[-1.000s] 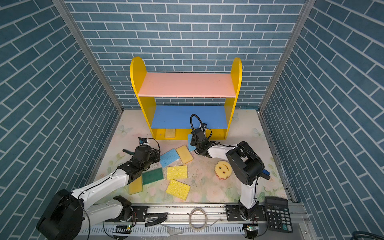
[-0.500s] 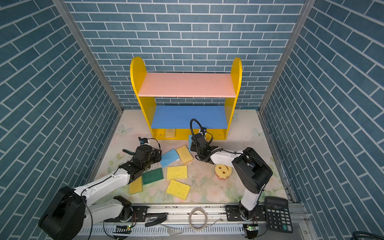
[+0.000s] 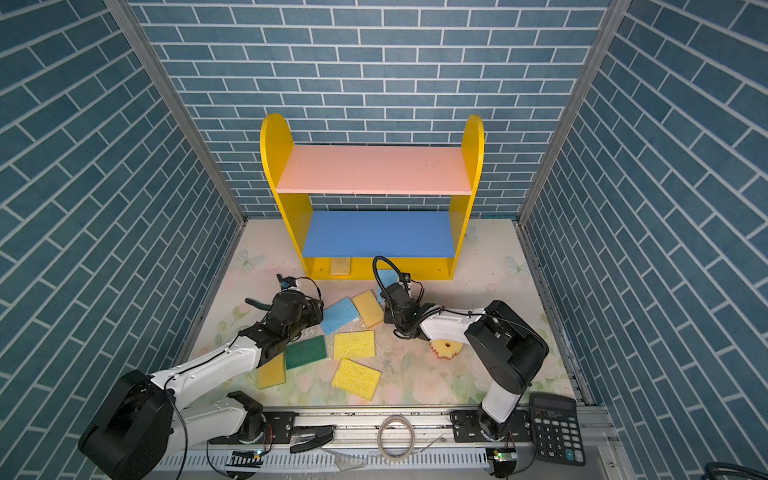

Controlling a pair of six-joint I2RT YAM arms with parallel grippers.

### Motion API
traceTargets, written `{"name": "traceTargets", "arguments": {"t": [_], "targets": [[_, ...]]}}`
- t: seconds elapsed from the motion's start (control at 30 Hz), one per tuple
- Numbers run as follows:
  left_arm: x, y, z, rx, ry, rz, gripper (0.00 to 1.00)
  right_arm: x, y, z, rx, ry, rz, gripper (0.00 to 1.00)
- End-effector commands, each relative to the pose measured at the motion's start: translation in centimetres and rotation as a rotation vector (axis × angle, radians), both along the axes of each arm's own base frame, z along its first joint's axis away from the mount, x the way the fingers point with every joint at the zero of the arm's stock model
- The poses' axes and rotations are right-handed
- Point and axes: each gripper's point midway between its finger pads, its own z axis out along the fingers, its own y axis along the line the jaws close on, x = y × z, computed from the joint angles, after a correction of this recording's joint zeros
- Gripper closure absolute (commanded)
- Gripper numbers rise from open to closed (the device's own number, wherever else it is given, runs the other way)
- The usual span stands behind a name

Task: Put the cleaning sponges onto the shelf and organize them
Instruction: 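Carry the blue sponge with the right gripper to the shelf's front board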

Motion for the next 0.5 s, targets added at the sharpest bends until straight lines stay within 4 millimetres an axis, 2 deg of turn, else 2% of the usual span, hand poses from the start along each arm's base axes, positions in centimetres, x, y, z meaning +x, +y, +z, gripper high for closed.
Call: {"name": "traceTargets", "arguments": {"t": [0.0, 0.1, 0.3, 0.47], "targets": [[0.0, 0.4, -0.7, 0.01, 0.011, 0.013, 0.54, 0.2, -0.7, -1.8, -0.04, 0.036, -0.024, 1.0], [-0.1, 0.3, -0.7, 0.003, 0.017, 0.009, 0.49, 1.4, -0.4, -1.8, -0.026, 0.032, -0.016, 1.0], [-0.5, 0.7, -0.8, 0.015, 0.03, 0.014, 0.48, 4.1, 0.1, -1.6, -0.02, -0.001, -0.001, 1.0], [-0.8, 1.1, -0.5, 0.02, 0.017, 0.02, 0.47, 6.3, 2.0, -1.1, 0.039, -0.004, 0.012, 1.0]]}}
